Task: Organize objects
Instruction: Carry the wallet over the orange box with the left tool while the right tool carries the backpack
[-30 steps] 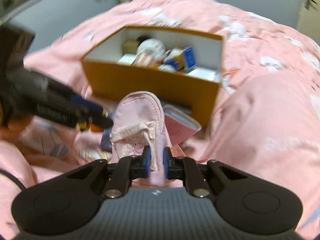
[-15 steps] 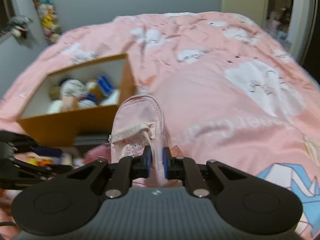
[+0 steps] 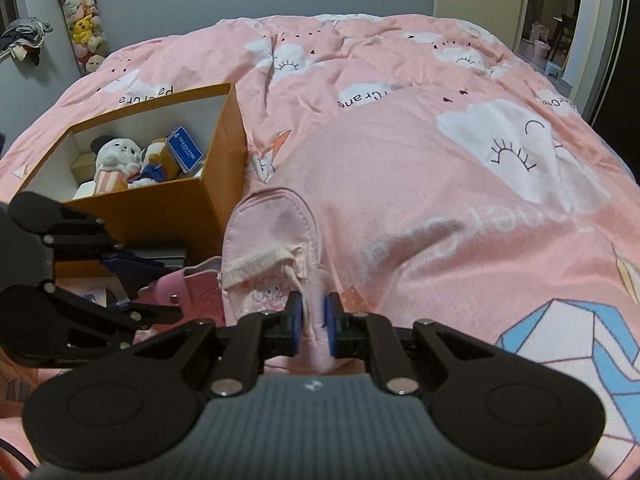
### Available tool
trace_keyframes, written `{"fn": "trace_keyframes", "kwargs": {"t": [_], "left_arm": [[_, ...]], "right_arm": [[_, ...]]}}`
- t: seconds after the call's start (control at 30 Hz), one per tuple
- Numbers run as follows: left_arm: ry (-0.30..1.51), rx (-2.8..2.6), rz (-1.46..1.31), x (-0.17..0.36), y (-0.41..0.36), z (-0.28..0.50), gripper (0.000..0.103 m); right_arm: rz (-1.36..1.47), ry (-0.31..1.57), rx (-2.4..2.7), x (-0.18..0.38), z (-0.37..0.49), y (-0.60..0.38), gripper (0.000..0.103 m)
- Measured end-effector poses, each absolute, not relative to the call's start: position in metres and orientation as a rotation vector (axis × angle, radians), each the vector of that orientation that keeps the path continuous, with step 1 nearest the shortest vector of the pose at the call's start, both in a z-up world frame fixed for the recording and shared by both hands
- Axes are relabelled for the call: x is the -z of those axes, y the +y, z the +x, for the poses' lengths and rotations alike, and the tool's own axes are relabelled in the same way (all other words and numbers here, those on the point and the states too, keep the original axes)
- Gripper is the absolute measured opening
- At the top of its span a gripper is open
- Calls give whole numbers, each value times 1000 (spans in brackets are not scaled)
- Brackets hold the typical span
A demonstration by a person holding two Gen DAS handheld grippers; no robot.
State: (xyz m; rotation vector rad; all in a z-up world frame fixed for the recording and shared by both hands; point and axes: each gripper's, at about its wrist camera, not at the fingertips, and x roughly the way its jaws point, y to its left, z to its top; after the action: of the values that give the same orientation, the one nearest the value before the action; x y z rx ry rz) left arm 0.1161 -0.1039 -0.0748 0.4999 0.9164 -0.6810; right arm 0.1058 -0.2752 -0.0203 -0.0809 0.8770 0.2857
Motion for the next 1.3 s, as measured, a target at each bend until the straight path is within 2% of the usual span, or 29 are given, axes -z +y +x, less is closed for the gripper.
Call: {"fn": "trace_keyframes", "kwargs": {"t": [0.1, 0.23, 0.53, 0.73, 1.07, 1.3], "left_arm": [[942, 711, 502, 77, -106, 121, 44], [988, 746, 477, 75, -106, 126, 26], [1017, 685, 580, 91, -123, 122, 29], [982, 596, 521, 87, -120, 114, 25], [857, 476, 176, 19, -70, 85, 24], [727, 410, -130, -38, -20, 94, 24]], "right_arm": [[-71, 882, -295, 23, 106, -277, 13], [-44, 887, -307, 25, 107, -282, 14], [-22, 892, -321, 29, 108, -286, 14], [-23, 884, -322, 27, 107, -286, 14], [-18, 792, -363, -14, 99, -276, 11], [-47, 679, -370, -56, 113, -257, 11]]}}
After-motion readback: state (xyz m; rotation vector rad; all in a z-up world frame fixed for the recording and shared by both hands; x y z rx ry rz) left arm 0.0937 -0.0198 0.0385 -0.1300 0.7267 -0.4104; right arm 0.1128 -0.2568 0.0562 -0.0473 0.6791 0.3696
